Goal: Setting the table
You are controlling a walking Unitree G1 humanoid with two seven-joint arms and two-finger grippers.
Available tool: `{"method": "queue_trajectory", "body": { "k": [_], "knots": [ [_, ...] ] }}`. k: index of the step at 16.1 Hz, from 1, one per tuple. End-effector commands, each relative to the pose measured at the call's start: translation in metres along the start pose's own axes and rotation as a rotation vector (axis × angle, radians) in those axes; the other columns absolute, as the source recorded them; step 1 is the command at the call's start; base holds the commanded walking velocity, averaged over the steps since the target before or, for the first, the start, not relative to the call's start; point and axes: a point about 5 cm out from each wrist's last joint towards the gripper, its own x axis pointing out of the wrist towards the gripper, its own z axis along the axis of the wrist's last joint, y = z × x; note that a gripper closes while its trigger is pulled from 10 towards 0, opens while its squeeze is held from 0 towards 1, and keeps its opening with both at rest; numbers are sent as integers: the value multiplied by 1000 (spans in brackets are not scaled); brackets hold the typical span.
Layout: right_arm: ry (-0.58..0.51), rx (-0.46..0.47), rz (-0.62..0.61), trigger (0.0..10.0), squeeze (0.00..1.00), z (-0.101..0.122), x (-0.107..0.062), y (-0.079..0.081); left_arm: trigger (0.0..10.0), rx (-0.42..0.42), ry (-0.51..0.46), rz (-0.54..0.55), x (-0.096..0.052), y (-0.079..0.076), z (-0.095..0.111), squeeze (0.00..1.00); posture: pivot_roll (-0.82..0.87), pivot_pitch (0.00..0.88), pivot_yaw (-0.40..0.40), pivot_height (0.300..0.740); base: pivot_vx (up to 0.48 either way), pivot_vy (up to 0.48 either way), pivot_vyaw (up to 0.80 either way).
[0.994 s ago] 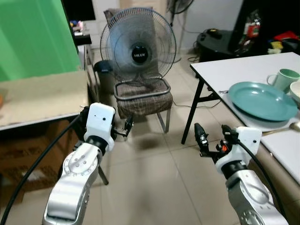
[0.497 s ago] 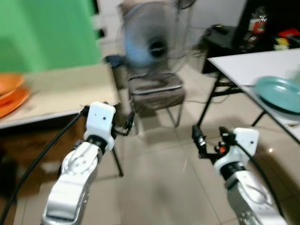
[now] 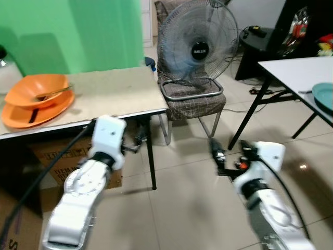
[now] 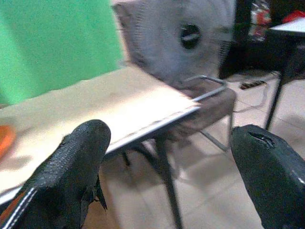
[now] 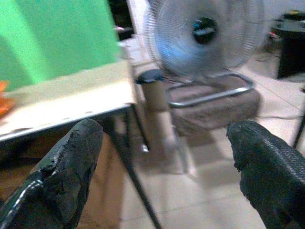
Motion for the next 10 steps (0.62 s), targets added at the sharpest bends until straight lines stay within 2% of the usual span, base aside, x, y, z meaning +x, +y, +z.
{"method": "queue_trajectory", "body": {
  "k": [1,2,8,10],
  "knots": [
    [4,-8,-17,10000,0,1,-1,-6,10000,-4,-9,-17,2,-5,3,0,63,0,7,740,0,360,0],
    [4,-8,-17,10000,0,1,0,-6,10000,-3,-9,-17,2,-5,3,0,63,0,6,740,0,360,0],
    [7,-42,31,10000,0,3,3,-2,10000,-12,-15,23,4,1,5,0,67,0,4,740,0,0,0],
    [10,-59,44,10000,0,3,4,0,10000,-6,-21,27,5,2,6,0,69,0,3,740,257,0,0]
  ]
}}
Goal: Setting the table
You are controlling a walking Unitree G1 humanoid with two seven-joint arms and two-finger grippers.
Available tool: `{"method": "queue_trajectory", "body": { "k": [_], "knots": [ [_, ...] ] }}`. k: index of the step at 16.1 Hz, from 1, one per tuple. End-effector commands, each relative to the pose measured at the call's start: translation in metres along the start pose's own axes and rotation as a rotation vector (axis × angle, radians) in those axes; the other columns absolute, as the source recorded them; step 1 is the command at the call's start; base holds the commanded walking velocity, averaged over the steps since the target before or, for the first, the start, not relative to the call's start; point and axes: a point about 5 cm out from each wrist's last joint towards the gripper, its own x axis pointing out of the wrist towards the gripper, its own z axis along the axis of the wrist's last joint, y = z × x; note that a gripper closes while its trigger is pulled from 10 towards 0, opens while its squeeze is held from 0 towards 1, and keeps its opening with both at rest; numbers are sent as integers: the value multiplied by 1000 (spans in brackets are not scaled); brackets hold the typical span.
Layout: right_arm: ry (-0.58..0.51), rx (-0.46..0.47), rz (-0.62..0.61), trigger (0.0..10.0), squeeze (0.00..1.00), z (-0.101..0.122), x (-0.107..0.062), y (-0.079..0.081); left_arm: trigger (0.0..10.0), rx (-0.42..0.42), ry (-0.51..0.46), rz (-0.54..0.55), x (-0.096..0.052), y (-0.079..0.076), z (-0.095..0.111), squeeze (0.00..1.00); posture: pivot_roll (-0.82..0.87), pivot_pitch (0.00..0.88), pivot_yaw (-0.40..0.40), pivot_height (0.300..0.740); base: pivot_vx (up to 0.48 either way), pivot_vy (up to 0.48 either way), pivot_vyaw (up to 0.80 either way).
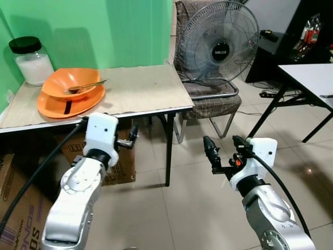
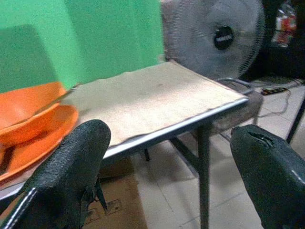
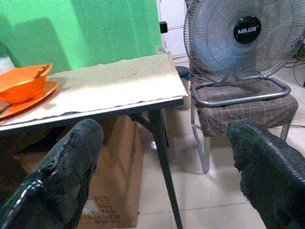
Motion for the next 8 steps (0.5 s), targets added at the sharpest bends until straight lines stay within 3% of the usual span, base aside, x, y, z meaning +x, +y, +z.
{"method": "queue_trajectory", "body": {
  "k": [1,6,8],
  "knots": [
    [7,-12,-1,10000,0,-1,1,-1,10000,4,-8,-1,3,-1,3,0,69,0,3,740,292,0,0],
    [17,-21,10,10000,0,-1,2,-1,10000,2,-10,-1,2,-1,3,0,69,0,2,740,313,0,700],
    [33,-35,6,10000,0,-4,3,-4,10000,1,-10,1,2,-1,3,0,71,0,-3,740,311,0,0]
  ]
}}
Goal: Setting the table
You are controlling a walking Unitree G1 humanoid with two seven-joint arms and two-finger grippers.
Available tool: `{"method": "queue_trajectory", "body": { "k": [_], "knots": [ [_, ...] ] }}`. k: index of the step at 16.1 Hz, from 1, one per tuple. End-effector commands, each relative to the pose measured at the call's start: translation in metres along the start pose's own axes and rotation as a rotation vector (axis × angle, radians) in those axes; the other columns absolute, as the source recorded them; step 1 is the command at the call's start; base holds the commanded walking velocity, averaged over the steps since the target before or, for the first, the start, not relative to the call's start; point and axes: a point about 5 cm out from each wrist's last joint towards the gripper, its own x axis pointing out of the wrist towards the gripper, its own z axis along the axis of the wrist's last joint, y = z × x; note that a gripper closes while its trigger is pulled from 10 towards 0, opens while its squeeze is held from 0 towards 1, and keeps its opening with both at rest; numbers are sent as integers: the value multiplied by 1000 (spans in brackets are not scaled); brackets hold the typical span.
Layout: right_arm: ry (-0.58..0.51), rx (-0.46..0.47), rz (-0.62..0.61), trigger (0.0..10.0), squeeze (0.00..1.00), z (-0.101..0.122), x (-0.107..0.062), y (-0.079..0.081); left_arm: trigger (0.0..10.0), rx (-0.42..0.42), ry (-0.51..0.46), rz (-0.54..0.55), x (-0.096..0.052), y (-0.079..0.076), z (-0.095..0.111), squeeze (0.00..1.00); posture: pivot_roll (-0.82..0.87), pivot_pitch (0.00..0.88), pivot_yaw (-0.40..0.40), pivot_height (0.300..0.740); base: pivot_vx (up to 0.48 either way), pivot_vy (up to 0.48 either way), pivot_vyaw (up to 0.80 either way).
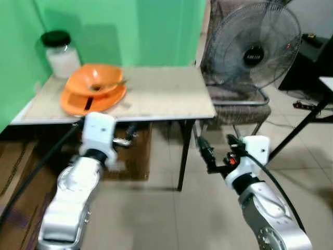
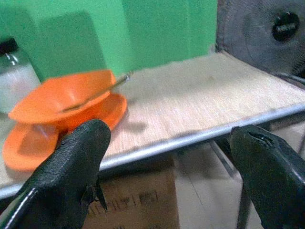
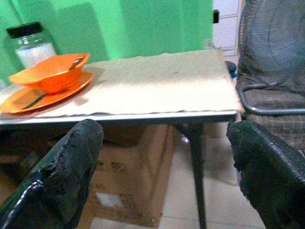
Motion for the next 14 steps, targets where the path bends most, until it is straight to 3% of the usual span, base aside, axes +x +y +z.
{"method": "queue_trajectory", "body": {
  "k": [1,4,10,14],
  "knots": [
    [19,-16,-33,10000,0,-2,-2,-9,10000,-5,-15,-28,2,-8,4,0,71,0,-3,740,315,0,0],
    [52,-71,-11,10000,0,-6,0,-8,10000,-2,-16,-26,2,-8,4,0,81,0,-9,740,315,0,427],
    [48,-70,4,10000,0,-5,3,-7,10000,5,-13,-25,1,-7,4,0,85,0,-12,740,314,0,754],
    [43,-66,-8,10000,0,-4,6,-10,10000,7,-13,-28,1,-7,3,0,86,0,-12,740,310,0,0]
  ]
}}
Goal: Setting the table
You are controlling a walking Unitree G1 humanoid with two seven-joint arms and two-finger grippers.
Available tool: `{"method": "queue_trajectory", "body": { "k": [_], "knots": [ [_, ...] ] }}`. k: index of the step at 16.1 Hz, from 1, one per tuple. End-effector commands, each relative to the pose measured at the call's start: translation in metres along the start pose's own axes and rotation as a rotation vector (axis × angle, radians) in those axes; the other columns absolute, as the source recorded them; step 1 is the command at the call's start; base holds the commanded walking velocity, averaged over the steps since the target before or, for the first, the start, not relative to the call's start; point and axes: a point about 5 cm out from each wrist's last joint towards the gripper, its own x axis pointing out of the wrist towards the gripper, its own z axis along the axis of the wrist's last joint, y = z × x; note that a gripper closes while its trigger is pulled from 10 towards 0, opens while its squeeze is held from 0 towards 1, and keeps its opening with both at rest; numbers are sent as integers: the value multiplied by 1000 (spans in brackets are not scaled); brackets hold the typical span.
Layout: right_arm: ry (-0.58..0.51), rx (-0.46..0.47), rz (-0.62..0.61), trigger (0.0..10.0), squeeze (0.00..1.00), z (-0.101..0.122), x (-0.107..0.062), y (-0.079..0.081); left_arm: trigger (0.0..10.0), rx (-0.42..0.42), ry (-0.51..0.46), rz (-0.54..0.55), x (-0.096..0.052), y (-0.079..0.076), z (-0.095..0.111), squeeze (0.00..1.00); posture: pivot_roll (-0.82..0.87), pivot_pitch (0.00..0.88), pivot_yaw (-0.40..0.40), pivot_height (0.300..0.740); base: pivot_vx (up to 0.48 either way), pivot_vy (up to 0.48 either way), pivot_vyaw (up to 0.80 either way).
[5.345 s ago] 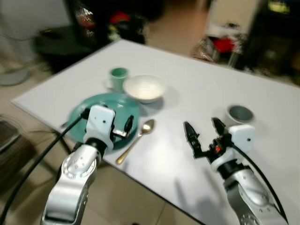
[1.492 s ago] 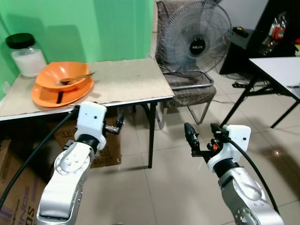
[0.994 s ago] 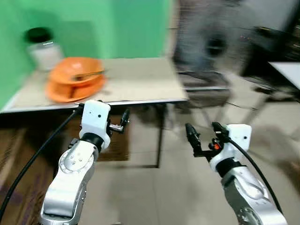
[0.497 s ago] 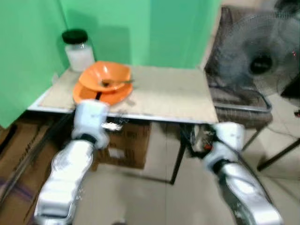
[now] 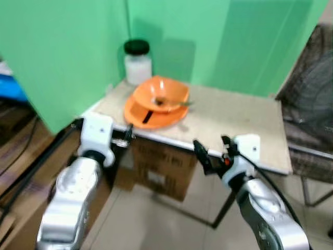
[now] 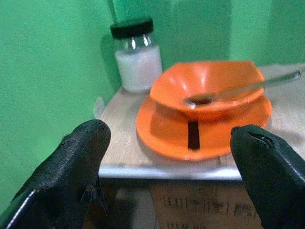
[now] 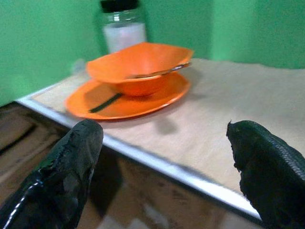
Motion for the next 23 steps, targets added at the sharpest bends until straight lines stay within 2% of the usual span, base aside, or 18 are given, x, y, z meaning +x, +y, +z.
{"method": "queue_trajectory", "body": {
  "k": [1,4,7,9,14,20,23],
  "knots": [
    [-9,-10,-42,10000,0,2,-1,-10,10000,-3,-20,-35,1,-9,5,0,96,0,-18,740,311,0,0],
    [-47,-14,-45,10000,0,8,2,-12,10000,-1,-20,-33,0,-9,5,0,107,0,-27,740,309,0,0],
    [-94,-29,-31,10000,0,17,6,-9,10000,1,-24,-29,0,-7,5,0,111,0,-31,740,309,0,571],
    [-118,-26,-35,10000,0,22,8,-11,10000,2,-26,-32,0,-8,5,0,111,0,-31,740,309,0,788],
    [-181,-4,-65,10000,0,40,15,-21,10000,20,-23,-82,0,-10,4,0,110,0,-26,740,309,0,0],
    [-164,-50,-34,10000,0,51,20,-25,10000,22,-31,-112,2,-13,5,0,104,0,-36,740,302,0,0],
    [-123,40,-57,10000,0,53,24,-33,10000,28,-40,-129,2,-15,5,0,101,0,-40,740,0,0,0]
  ]
}}
